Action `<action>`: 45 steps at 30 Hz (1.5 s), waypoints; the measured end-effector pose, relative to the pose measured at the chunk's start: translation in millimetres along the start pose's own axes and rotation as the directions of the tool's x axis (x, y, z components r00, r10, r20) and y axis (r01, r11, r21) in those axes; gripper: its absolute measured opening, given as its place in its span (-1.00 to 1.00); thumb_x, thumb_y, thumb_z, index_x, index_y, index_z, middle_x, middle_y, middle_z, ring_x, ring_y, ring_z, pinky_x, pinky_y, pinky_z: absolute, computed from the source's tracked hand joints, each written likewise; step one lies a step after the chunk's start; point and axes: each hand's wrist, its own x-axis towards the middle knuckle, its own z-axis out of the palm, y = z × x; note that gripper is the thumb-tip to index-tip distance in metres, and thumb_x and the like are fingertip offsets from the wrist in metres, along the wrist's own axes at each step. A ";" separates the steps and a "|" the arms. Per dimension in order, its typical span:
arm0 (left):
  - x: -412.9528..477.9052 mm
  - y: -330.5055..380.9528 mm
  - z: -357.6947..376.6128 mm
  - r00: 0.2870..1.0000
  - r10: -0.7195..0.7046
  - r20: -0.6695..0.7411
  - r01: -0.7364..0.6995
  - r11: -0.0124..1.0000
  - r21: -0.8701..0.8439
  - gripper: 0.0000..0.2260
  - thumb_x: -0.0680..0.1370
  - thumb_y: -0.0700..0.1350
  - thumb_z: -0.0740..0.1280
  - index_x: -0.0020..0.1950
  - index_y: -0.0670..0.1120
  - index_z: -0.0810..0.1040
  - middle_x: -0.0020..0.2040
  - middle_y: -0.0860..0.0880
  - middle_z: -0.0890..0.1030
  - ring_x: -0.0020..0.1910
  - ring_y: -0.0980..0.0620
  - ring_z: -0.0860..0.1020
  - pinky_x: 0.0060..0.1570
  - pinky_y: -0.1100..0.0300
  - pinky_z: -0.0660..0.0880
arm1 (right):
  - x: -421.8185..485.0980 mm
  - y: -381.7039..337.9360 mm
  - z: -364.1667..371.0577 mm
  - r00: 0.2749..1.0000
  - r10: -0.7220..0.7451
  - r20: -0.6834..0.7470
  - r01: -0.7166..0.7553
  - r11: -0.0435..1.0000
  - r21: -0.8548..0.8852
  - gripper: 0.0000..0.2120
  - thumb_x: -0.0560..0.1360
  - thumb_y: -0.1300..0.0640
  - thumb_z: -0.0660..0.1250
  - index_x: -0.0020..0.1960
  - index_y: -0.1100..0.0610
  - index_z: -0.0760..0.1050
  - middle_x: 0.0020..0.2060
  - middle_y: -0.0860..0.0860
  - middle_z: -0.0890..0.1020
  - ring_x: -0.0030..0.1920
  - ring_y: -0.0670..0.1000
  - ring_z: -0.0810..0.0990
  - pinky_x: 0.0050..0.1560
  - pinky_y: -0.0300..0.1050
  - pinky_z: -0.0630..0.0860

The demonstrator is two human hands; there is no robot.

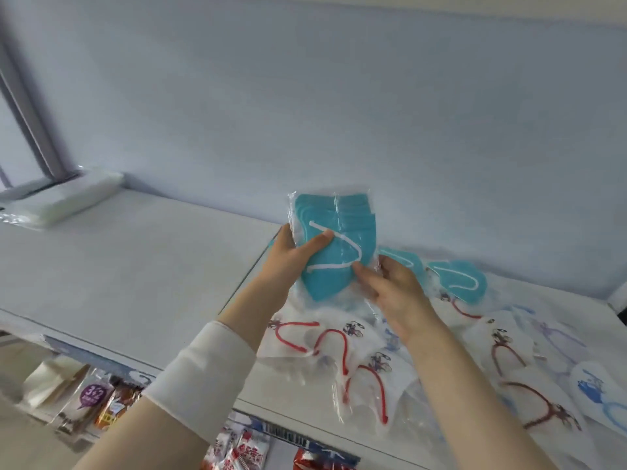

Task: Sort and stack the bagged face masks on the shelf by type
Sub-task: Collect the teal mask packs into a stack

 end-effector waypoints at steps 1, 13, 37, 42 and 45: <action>2.6 5.0 -21.5 1.000 -0.016 0.015 0.016 1.000 0.008 -0.45 0.39 0.03 0.48 0.29 -0.12 0.41 0.14 -0.10 0.62 0.05 -0.06 0.63 0.09 0.02 0.57 | 4.3 4.0 20.2 1.000 0.013 0.004 -0.013 1.000 0.007 -0.91 0.46 0.20 0.37 -0.03 0.12 0.57 -0.04 0.08 0.68 0.04 0.10 0.64 0.20 0.11 0.51; 80.5 25.7 -284.9 0.967 -0.174 -0.188 0.175 0.985 -0.014 -0.68 0.49 -0.16 0.40 0.18 -0.21 0.43 0.05 -0.21 0.58 -0.11 -0.12 0.60 -0.06 0.00 0.60 | 54.7 57.5 285.5 0.972 0.226 0.062 -0.227 0.974 0.022 -0.77 0.46 0.15 0.37 0.09 0.19 0.51 -0.02 0.09 0.67 0.00 0.07 0.63 0.11 -0.05 0.53; 287.5 52.9 -463.6 0.982 -0.179 -0.056 0.172 0.742 0.648 -0.58 0.57 0.02 0.27 0.27 -0.27 0.45 0.20 -0.22 0.56 0.15 -0.17 0.55 0.17 0.04 0.49 | 232.4 95.9 511.4 0.876 0.375 -0.304 -0.408 0.911 -0.054 -0.90 0.52 0.25 0.26 0.02 0.26 0.45 -0.13 0.19 0.55 -0.34 0.04 0.50 -0.37 -0.16 0.43; 315.4 56.0 -478.4 0.980 -0.197 0.008 0.119 0.622 0.774 -0.55 0.60 0.01 0.23 0.31 -0.32 0.38 0.26 -0.24 0.51 0.22 -0.18 0.50 0.11 0.11 0.42 | 263.6 106.2 532.8 0.810 0.391 -0.438 -0.485 0.866 -0.124 -0.76 0.45 0.23 0.33 0.04 0.37 0.51 -0.16 0.21 0.56 -0.08 0.21 0.59 0.02 0.12 0.54; 323.8 58.9 -483.3 0.974 -0.225 0.040 0.096 0.562 0.822 -0.60 0.62 -0.05 0.19 0.29 -0.34 0.41 0.26 -0.27 0.51 0.24 -0.20 0.49 0.13 0.10 0.41 | 274.5 106.4 539.9 0.788 0.381 -0.485 -0.501 0.854 -0.143 -0.88 0.44 0.23 0.33 -0.10 0.28 0.47 -0.13 0.23 0.57 -0.01 0.26 0.60 0.09 0.12 0.55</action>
